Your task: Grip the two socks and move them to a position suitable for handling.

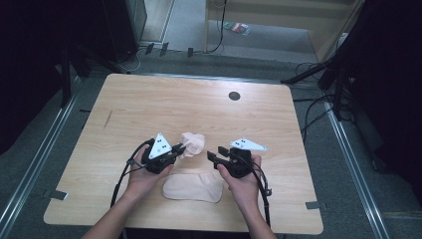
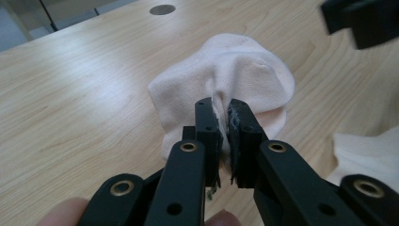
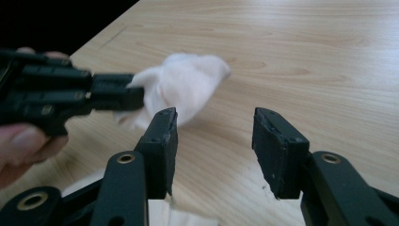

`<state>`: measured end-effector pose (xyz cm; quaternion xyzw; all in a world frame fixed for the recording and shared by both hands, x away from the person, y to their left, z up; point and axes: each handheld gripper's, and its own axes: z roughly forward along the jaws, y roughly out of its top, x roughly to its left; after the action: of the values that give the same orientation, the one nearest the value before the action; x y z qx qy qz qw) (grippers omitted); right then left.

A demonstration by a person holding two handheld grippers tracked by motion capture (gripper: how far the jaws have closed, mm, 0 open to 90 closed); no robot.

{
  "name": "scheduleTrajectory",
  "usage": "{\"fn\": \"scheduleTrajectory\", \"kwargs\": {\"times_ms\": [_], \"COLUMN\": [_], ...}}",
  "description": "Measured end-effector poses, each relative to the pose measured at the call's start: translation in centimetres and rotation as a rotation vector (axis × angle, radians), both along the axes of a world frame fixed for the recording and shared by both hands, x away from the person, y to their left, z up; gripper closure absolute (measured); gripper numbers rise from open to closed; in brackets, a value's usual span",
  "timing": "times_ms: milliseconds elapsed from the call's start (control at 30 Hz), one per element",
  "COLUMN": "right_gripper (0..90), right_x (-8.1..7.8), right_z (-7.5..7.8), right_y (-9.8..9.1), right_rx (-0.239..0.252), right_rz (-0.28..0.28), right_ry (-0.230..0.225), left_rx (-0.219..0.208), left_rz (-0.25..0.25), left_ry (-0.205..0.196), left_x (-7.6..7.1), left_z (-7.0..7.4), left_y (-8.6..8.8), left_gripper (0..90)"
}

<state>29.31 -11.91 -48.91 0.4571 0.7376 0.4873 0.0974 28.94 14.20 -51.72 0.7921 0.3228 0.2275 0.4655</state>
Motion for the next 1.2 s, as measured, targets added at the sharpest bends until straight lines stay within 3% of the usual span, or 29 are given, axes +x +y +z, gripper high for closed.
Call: {"fn": "scheduleTrajectory", "kwargs": {"times_ms": [167, 233, 333, 367, 400, 433, 467, 500, 533, 567, 600, 733, 767, 800, 833, 867, 900, 933, 967, 1067, 1200], "right_gripper": [46.9, 46.5, 45.6, 46.8, 46.8, 52.7, 52.7, 66.8, 66.8, 82.1, 87.1, 90.0, 90.0, 90.0, 90.0, 90.0, 90.0, 90.0, 90.0, 90.0, 90.0], "right_x": [1.6, 1.7, 2.1, 2.3, 2.3, 2.5, 2.5, 2.6, 2.6, 2.5, 2.5, 2.2, 2.0, 2.0, 1.8, 1.8, 1.7, 1.7, 1.7, 1.6, 1.4], "right_z": [-0.3, -0.4, -0.9, -1.1, -1.1, -1.2, -1.2, -1.2, -1.2, -1.0, -0.9, -0.5, -0.1, -0.1, 0.4, 0.7, 0.9, 1.1, 1.4, 2.3, 3.4], "right_y": [1.2, 1.4, 1.9, 2.0, 2.0, 1.9, 1.9, 1.8, 1.8, 1.8, 1.8, 2.1, 2.2, 2.2, 2.5, 2.7, 2.8, 3.0, 3.3, 3.9, 4.6], "right_rx": [0.053, 0.057, 0.07, 0.096, 0.096, 0.14, 0.14, 0.186, 0.186, 0.196, 0.19, 0.162, 0.151, 0.151, 0.14, 0.132, 0.124, 0.114, 0.106, 0.093, 0.087], "right_rz": [0.027, 0.034, 0.056, 0.064, 0.064, 0.076, 0.076, 0.088, 0.088, 0.089, 0.089, 0.078, 0.07, 0.07, 0.07, 0.075, 0.077, 0.078, 0.085, 0.1, 0.127], "right_ry": [0.068, 0.078, 0.128, 0.154, 0.154, 0.184, 0.184, 0.195, 0.195, 0.177, 0.167, 0.134, 0.114, 0.114, 0.095, 0.085, 0.08, 0.069, 0.059, 0.035, 0.009], "left_rx": [-0.009, -0.008, -0.017, -0.019, -0.019, -0.021, -0.021, -0.016, -0.016, -0.02, -0.017, -0.019, -0.041, -0.041, -0.046, -0.054, -0.067, -0.067, -0.078, -0.076, -0.08], "left_rz": [-0.033, -0.037, -0.056, -0.061, -0.061, -0.063, -0.063, -0.064, -0.064, -0.073, -0.072, -0.049, -0.043, -0.043, -0.029, -0.019, -0.009, -0.009, 0.004, 0.033, 0.086], "left_ry": [-0.041, -0.05, -0.075, -0.086, -0.086, -0.081, -0.081, -0.081, -0.081, -0.08, -0.083, -0.078, -0.054, -0.054, -0.027, -0.001, 0.041, 0.041, 0.074, 0.123, 0.207], "left_x": [-1.0, -1.1, -1.5, -1.5, -1.5, -1.6, -1.6, -1.5, -1.5, -1.6, -1.6, -1.5, -1.4, -1.4, -1.2, -1.0, -0.7, -0.7, -0.4, 0.0, 1.0], "left_z": [-0.6, -0.7, -0.8, -0.9, -0.9, -0.9, -0.9, -1.0, -1.0, -1.1, -1.1, -1.1, -1.2, -1.2, -1.2, -1.4, -1.6, -1.6, -1.8, -2.0, -2.4], "left_y": [0.0, 0.0, 0.0, 0.0, 0.0, 0.1, 0.1, 0.1, 0.1, 0.1, 0.1, 0.1, 0.2, 0.2, 0.2, 0.2, 0.2, 0.2, 0.2, 0.2, 0.2], "left_gripper": [84.6, 84.5, 84.5, 84.5, 84.5, 84.5, 84.5, 84.4, 84.4, 84.3, 84.2, 82.1, 71.2, 65.4, 54.4, 50.7, 47.5, 44.1, 40.0, 33.5, 32.3]}}
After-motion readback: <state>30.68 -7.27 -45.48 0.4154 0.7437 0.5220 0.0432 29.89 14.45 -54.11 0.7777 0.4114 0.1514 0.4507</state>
